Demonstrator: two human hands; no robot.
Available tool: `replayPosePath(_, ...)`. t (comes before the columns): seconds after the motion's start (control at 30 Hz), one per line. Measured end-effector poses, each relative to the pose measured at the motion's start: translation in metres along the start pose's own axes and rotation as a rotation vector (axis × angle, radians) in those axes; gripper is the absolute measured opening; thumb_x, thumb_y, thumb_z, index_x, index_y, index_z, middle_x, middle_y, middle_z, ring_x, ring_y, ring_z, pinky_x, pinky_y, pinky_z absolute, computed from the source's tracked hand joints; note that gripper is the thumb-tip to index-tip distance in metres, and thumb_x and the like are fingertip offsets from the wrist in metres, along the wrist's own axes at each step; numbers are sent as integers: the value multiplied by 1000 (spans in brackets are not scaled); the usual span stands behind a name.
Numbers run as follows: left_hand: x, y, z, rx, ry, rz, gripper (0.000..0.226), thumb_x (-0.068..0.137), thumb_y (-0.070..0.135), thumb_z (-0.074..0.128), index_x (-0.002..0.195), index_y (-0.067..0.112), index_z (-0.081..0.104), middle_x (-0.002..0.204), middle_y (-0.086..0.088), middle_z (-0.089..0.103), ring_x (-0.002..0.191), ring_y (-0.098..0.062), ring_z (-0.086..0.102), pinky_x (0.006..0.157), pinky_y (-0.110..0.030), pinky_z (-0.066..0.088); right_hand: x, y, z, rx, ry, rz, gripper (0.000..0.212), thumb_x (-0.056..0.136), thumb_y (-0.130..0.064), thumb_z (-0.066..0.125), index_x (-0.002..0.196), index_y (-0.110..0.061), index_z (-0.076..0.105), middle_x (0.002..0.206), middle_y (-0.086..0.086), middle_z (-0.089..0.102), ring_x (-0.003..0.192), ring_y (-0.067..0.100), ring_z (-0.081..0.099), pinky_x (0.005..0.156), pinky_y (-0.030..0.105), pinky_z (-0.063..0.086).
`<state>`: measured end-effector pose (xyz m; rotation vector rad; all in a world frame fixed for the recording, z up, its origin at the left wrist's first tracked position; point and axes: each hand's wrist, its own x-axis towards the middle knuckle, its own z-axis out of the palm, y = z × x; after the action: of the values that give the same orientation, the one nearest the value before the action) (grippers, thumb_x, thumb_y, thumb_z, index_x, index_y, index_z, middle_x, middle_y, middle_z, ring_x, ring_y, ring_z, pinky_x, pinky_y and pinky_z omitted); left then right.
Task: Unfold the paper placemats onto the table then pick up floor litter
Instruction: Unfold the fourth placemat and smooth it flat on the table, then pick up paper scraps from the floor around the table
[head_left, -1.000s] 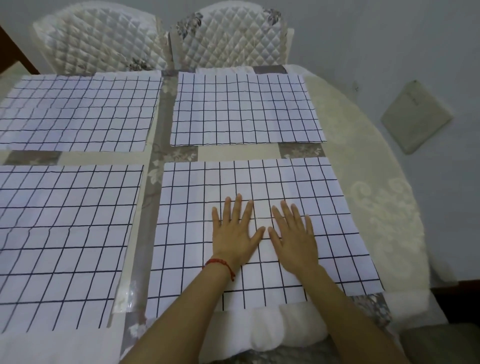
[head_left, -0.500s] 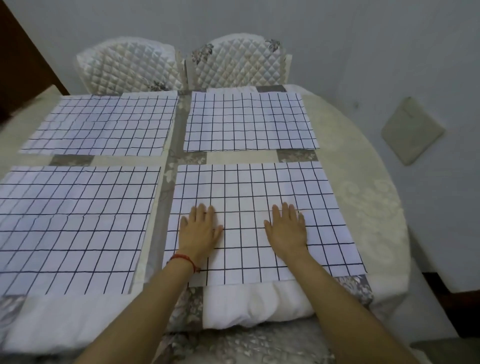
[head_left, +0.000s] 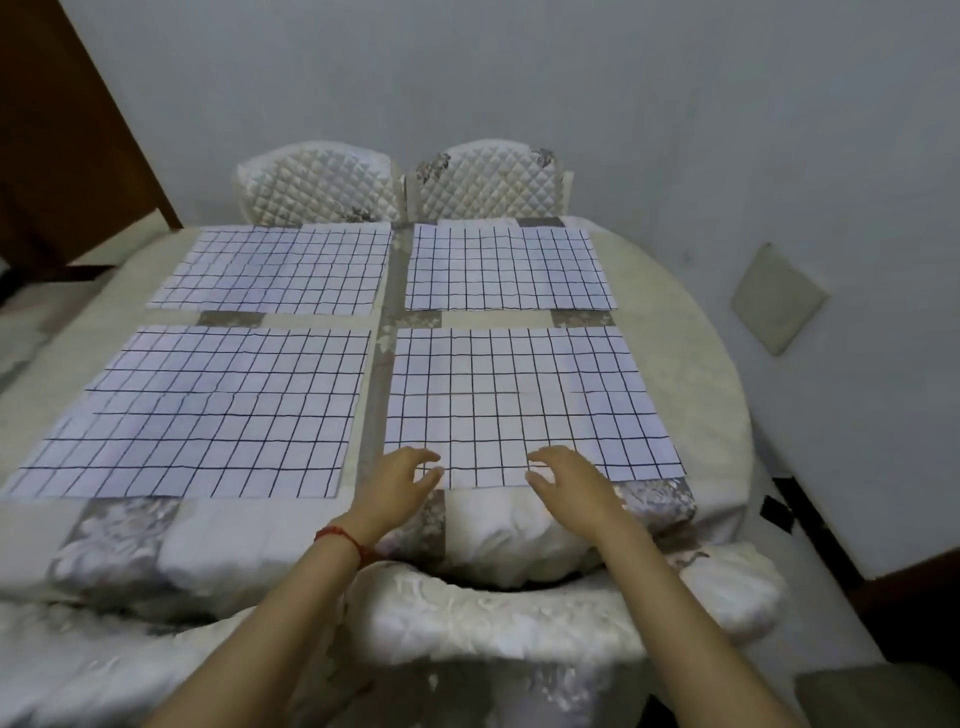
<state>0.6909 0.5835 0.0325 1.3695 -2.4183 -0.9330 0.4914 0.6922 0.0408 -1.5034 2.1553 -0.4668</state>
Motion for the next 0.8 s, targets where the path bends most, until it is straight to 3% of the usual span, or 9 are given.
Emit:
replayPosePath(0.17, -66, -22, -26, -9, 48, 100, 33, 90, 32, 52, 118, 17, 59, 124, -2, 61, 113, -20, 56, 93, -30, 42, -75, -19, 9, 12, 194, 17, 36, 94, -30, 45, 127, -18, 50, 137, 0, 50, 127, 17, 42, 106, 33, 33)
replayPosePath(0.3, -127, -44, -49, 20, 103, 188, 36, 88, 36, 50, 117, 17, 60, 121, -3, 63, 112, -23, 56, 92, -33, 42, -137, -59, 36, 77, 342, 30, 36, 91, -28, 46, 123, -14, 54, 130, 4, 55, 121, 21, 47, 96, 25, 34)
replayPosePath(0.47, -210, -74, -59, 54, 51, 287, 62, 77, 53, 29, 113, 15, 62, 114, -7, 65, 107, -23, 58, 89, -31, 43, -214, -105, 90, 193, 452, 39, 41, 85, -34, 45, 118, -13, 59, 124, 5, 59, 118, 20, 50, 99, 20, 31)
replayPosePath(0.63, -291, -116, -44, 115, 35, 307, 52, 84, 48, 32, 113, 17, 62, 116, -2, 63, 110, -18, 56, 91, -27, 43, -278, -110, 155, 240, 339, 120, 30, 91, -19, 53, 120, -11, 58, 127, 7, 58, 120, 22, 50, 95, 21, 32)
replayPosePath(0.8, -365, -175, -5, 23, -129, 59, 65, 78, 55, 29, 115, 11, 62, 116, -8, 64, 108, -23, 58, 89, -23, 41, -335, -92, 221, 239, 68, 235, 38, 94, -27, 47, 130, -16, 49, 135, 4, 51, 124, 18, 46, 98, 21, 31)
